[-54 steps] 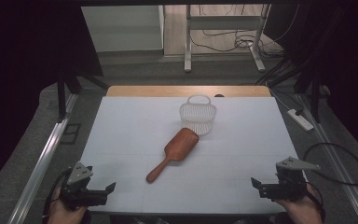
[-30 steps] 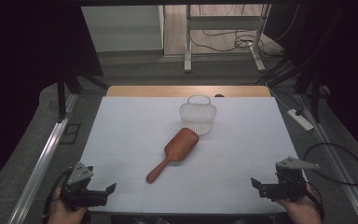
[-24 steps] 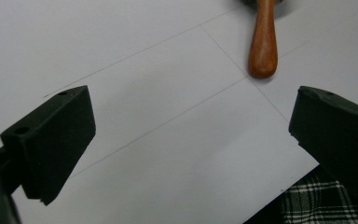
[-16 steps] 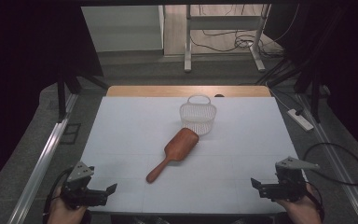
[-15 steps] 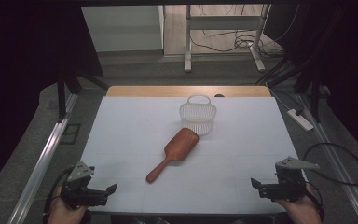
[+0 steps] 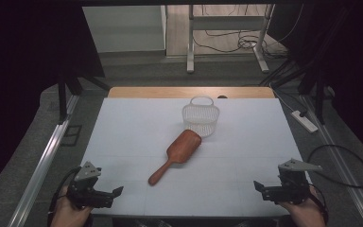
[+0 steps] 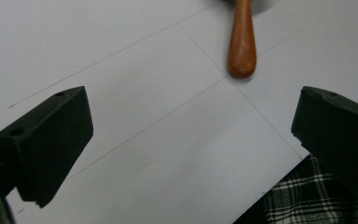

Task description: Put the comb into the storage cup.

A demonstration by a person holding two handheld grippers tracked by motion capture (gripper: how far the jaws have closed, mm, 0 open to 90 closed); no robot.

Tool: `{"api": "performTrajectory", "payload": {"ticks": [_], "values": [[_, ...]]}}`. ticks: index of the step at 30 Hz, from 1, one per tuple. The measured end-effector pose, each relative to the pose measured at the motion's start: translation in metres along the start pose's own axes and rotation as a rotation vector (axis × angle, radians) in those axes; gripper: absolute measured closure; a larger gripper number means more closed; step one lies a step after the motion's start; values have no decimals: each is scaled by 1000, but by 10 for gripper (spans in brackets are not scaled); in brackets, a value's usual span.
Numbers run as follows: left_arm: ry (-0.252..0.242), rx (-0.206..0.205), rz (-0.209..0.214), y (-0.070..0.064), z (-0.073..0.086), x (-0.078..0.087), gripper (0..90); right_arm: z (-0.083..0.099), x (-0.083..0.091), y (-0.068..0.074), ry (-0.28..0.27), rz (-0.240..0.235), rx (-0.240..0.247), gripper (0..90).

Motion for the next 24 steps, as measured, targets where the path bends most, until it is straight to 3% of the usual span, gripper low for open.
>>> {"api": "performTrajectory", "payload": {"ticks": [10,24], "values": [[0,-50,15,-1,-11,-8,0,0,-1,1,3,-2,8,0],[4,-43,70,3,-26,-20,0,0,-1,1,9,-5,11,0]]}}
Point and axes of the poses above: each handheld gripper's, and its own axes: x roughly backward along the jaws, z roughly out of its underside, y roughly to its left, the point moved 3 cm from there along -x, roughly forward along the jaws, and after that the axes turned 4 degrees about -z, right-handed, at the moved point
